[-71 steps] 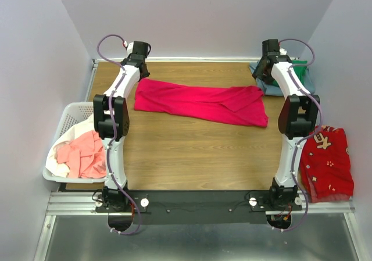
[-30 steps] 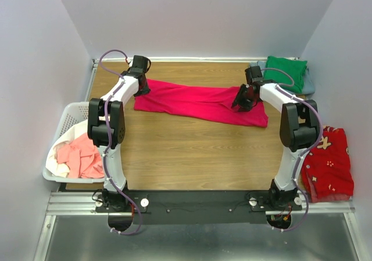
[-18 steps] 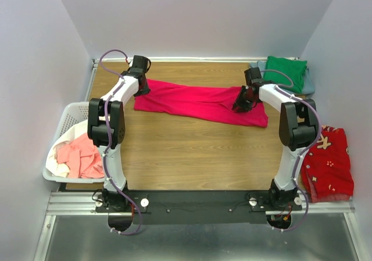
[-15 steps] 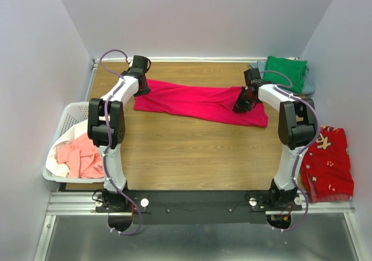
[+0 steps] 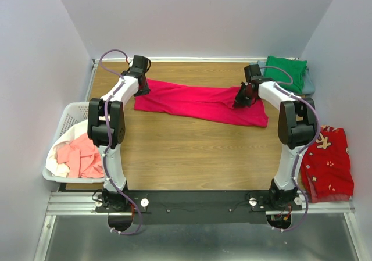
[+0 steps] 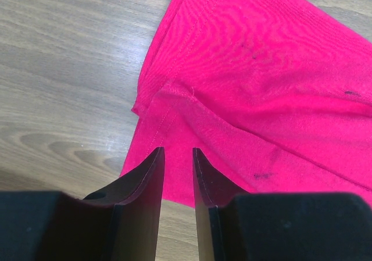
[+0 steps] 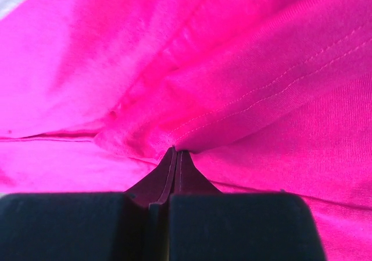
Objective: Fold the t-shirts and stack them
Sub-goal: Fold the tshirt
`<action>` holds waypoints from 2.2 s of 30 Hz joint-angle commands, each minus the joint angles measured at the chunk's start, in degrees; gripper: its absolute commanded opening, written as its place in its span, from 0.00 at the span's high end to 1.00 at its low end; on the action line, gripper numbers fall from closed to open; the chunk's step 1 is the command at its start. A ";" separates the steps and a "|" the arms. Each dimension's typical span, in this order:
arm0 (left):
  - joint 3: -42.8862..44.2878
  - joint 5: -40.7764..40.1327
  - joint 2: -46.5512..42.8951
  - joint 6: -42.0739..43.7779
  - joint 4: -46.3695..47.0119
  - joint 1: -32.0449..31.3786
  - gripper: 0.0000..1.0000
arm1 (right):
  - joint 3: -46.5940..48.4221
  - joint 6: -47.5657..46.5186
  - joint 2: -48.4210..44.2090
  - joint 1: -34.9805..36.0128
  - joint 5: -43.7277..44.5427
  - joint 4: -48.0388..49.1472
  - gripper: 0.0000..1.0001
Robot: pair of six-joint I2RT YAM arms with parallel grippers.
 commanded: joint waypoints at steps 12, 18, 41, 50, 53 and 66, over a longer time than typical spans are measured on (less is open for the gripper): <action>-0.64 -1.12 -3.52 0.74 -0.95 -0.21 0.67 | 15.43 -3.09 7.18 0.13 -0.45 0.51 0.99; 0.24 -0.77 -2.82 1.00 -1.30 -0.21 0.67 | 23.96 -7.12 16.06 0.13 -3.27 0.51 0.72; -4.58 -1.30 -4.66 1.00 -0.25 -0.91 0.67 | 22.04 -9.24 8.78 0.66 -4.76 0.50 0.44; -5.65 -2.35 0.16 -4.00 1.43 -2.49 0.68 | 20.54 -9.68 7.72 0.83 -5.99 0.51 0.44; -5.04 -4.97 3.06 -5.76 0.91 -2.93 0.67 | 20.45 -10.21 7.37 0.92 -6.17 0.51 0.44; -14.87 -10.44 1.23 -14.11 -8.50 -3.55 0.67 | 19.31 -11.88 4.73 0.75 -3.27 -2.83 0.44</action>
